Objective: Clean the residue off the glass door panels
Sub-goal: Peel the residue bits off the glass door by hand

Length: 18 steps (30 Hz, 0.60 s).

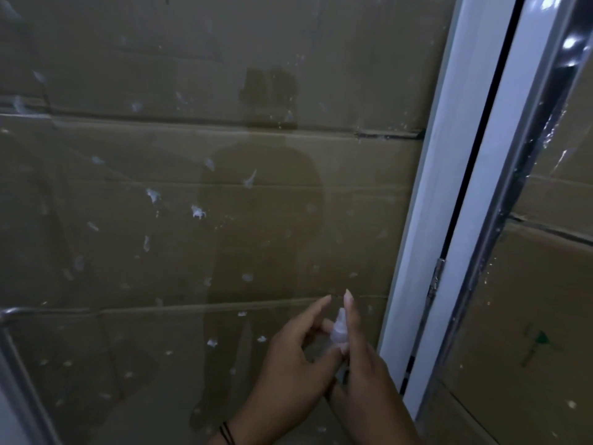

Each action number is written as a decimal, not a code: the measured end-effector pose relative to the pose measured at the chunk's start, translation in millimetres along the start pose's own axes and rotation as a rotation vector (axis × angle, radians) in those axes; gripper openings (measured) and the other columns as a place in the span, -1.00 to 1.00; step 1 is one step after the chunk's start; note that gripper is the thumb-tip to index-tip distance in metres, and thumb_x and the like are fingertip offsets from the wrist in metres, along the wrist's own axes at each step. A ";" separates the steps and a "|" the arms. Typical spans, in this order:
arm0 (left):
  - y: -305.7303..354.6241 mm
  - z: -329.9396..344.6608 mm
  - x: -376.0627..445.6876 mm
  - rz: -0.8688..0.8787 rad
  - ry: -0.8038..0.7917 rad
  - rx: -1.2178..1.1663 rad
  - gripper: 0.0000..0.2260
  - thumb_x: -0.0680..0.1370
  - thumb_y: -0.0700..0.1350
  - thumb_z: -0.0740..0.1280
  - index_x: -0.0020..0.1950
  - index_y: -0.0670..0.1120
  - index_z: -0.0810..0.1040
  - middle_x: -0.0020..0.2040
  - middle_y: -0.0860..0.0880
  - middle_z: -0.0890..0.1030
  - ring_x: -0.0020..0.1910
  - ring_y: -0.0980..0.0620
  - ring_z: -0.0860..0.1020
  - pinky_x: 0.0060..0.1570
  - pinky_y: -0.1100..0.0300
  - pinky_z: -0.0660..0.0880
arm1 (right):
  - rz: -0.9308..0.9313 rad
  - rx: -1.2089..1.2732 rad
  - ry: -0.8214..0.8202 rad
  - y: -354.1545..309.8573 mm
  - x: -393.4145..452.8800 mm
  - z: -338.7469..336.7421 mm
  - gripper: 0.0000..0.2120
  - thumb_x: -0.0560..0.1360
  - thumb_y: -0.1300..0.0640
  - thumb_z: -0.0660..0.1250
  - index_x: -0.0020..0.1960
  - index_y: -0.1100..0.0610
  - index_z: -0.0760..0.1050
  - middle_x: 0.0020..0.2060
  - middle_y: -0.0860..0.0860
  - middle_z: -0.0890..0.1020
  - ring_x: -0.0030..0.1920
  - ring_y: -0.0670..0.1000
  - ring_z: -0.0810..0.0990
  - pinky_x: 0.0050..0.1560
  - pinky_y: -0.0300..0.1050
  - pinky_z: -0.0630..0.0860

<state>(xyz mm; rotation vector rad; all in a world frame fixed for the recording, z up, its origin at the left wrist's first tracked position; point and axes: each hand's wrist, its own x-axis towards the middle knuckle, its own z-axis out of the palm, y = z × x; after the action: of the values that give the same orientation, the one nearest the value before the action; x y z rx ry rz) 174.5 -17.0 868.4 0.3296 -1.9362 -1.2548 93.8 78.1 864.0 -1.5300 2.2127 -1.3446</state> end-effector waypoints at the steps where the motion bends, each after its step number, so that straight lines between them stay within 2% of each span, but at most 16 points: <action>1: -3.0 -1.8 -0.3 -0.024 0.001 0.011 -0.49 0.35 0.08 0.42 0.28 0.23 0.43 0.04 0.15 0.63 0.13 0.23 0.56 0.20 0.20 0.47 | 0.011 0.007 0.021 1.3 -0.7 0.0 -0.03 0.47 0.05 0.38 0.37 -0.34 -0.40 0.29 -0.41 0.24 0.32 -0.31 0.29 0.24 -0.48 0.23; 3: -8.0 -7.1 0.0 0.003 0.030 0.061 -0.51 0.33 0.11 0.41 0.26 0.21 0.45 0.05 0.13 0.62 0.14 0.23 0.55 0.19 0.26 0.44 | 0.044 0.004 0.107 5.1 -1.8 -0.8 -0.11 0.49 0.06 0.35 0.35 -0.44 -0.31 0.30 -0.33 0.25 0.24 -0.32 0.34 0.08 -0.58 0.28; 5: -11.2 -15.0 0.7 0.113 0.071 0.192 -0.65 0.37 0.11 0.37 0.15 0.19 0.52 0.03 0.17 0.62 0.10 0.27 0.55 0.13 0.38 0.42 | 0.084 -0.002 0.204 11.7 -1.3 -3.2 -0.12 0.50 0.14 0.33 0.30 -0.48 -0.27 0.32 -0.24 0.28 0.08 -0.39 0.42 -0.11 -0.64 0.30; 6: -12.3 -19.4 1.5 0.165 0.088 0.273 -0.71 0.39 0.10 0.35 0.10 0.18 0.54 0.02 0.20 0.61 0.08 0.31 0.54 0.10 0.43 0.40 | 0.114 -0.004 0.250 16.4 -0.3 -5.2 -0.12 0.49 0.18 0.33 0.28 -0.49 -0.25 0.32 -0.17 0.33 -0.02 -0.36 0.48 -0.19 -0.62 0.33; 7: -14.2 -24.0 2.0 0.204 0.104 0.345 -0.75 0.41 0.09 0.33 0.08 0.16 0.56 0.01 0.22 0.59 0.06 0.35 0.52 0.09 0.47 0.39 | 0.144 -0.009 0.294 21.1 0.3 -7.7 -0.13 0.49 0.20 0.32 0.28 -0.48 -0.22 0.33 -0.07 0.40 -0.07 -0.28 0.53 -0.24 -0.57 0.36; 9: -19.0 -32.4 2.9 0.240 0.117 0.453 -0.76 0.45 0.07 0.30 0.06 0.07 0.61 -0.01 0.21 0.57 0.04 0.36 0.50 0.08 0.48 0.36 | 0.193 -0.006 0.364 29.8 1.5 -12.0 -0.16 0.50 0.19 0.30 0.35 -0.43 -0.19 0.32 0.12 0.45 0.04 0.00 0.57 -0.18 -0.47 0.38; 10: -20.5 -36.3 3.1 0.246 0.115 0.495 -0.76 0.46 0.07 0.28 0.06 0.04 0.62 -0.02 0.20 0.56 0.03 0.34 0.50 0.08 0.47 0.36 | 0.214 0.000 0.388 34.5 2.2 -13.7 -0.18 0.50 0.19 0.29 0.40 -0.38 -0.17 0.33 0.14 0.43 0.11 0.11 0.54 -0.10 -0.35 0.42; 12: -21.7 -41.8 3.9 0.265 0.100 0.564 -0.76 0.48 0.05 0.26 0.06 0.02 0.62 -0.03 0.16 0.55 0.01 0.25 0.51 0.08 0.39 0.38 | 0.245 0.006 0.429 41.4 3.1 -16.0 -0.21 0.52 0.18 0.28 0.44 -0.32 -0.15 0.36 0.11 0.39 0.15 0.14 0.52 -0.04 -0.19 0.47; 15: -19.2 -45.9 5.6 0.295 0.090 0.638 -0.77 0.49 0.03 0.25 0.03 -0.01 0.62 -0.04 0.12 0.55 -0.01 0.14 0.52 0.07 0.23 0.42 | 0.264 -0.017 0.479 48.0 1.3 -17.9 -0.26 0.53 0.14 0.27 0.40 -0.35 -0.13 0.32 0.13 0.42 0.05 0.13 0.56 -0.16 -0.22 0.51; 18: -17.2 -46.3 5.4 0.305 0.099 0.688 -0.77 0.48 0.01 0.24 -0.01 -0.04 0.64 -0.07 0.08 0.55 -0.04 0.07 0.52 0.11 0.08 0.43 | 0.296 -0.061 0.545 53.9 -3.6 -19.9 -0.28 0.52 0.12 0.28 0.38 -0.37 -0.11 0.17 0.17 0.53 -0.06 0.17 0.59 -0.18 -0.13 0.50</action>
<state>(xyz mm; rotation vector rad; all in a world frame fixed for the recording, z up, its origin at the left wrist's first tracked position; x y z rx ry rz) 201.5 -58.6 865.4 0.4075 -2.1813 -0.3445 47.6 97.4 835.5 -0.8596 2.6691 -1.7560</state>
